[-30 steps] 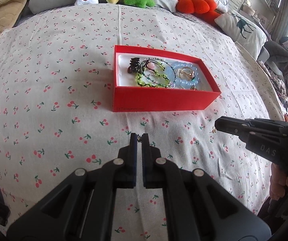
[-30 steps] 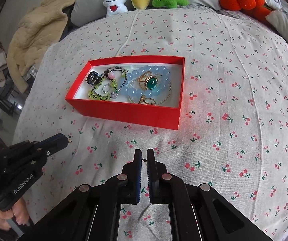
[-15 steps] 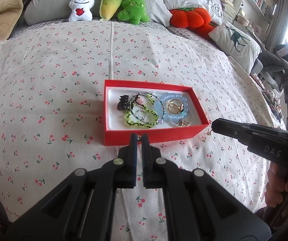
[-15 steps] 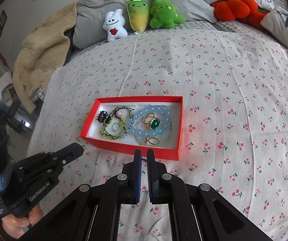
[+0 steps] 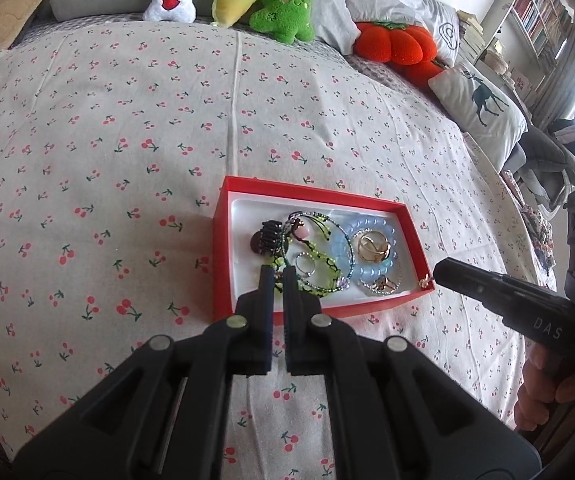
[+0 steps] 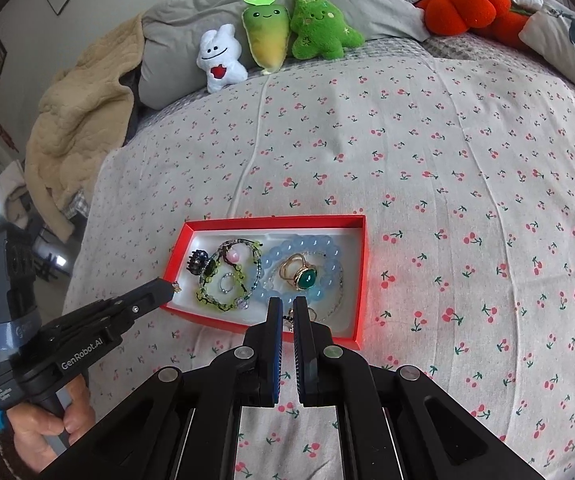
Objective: Organize jewelry
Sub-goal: 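Carry both earrings into the red box and open both tools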
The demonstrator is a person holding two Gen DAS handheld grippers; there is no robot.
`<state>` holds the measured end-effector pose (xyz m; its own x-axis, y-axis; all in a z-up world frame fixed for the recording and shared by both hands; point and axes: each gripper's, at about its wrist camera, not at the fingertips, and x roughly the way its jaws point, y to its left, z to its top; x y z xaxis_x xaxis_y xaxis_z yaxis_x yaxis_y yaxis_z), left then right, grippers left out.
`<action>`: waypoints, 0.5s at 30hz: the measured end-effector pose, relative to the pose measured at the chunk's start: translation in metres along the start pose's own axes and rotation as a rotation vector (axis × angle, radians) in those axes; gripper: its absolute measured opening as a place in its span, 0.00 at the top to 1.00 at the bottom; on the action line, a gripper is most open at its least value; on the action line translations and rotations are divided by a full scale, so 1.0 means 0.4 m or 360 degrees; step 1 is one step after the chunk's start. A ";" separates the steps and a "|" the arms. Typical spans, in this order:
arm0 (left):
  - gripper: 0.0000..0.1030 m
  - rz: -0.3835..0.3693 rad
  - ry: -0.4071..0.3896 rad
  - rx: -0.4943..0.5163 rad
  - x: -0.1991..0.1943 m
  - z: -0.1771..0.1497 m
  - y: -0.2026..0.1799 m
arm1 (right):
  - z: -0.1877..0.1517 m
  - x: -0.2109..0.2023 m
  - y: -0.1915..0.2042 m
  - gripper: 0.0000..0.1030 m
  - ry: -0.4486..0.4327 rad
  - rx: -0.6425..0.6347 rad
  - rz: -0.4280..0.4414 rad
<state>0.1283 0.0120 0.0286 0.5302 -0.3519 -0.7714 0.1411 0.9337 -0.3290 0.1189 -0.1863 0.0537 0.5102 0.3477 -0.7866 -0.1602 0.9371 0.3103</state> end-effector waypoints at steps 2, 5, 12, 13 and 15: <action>0.95 0.0005 0.0003 0.0002 0.008 0.004 0.001 | 0.002 0.009 -0.002 0.95 0.0010 0.0004 -0.0002; 0.95 0.0003 0.0006 0.0004 0.018 0.007 0.003 | 0.005 0.022 -0.005 0.95 0.0022 0.0002 -0.0008; 0.94 0.0005 0.0017 0.0039 0.029 0.013 -0.013 | 0.013 0.043 -0.013 0.95 0.0042 0.0016 -0.0019; 0.93 0.0003 0.0014 0.0048 0.026 0.014 -0.018 | 0.014 0.046 -0.016 0.95 0.0046 0.0018 -0.0023; 0.89 0.0010 0.0002 0.0061 0.020 0.014 -0.024 | 0.017 0.050 -0.021 0.95 0.0050 0.0024 -0.0032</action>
<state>0.1358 0.0005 0.0287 0.5300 -0.3459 -0.7742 0.1697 0.9378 -0.3027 0.1362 -0.1873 0.0388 0.4864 0.3298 -0.8091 -0.1370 0.9434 0.3022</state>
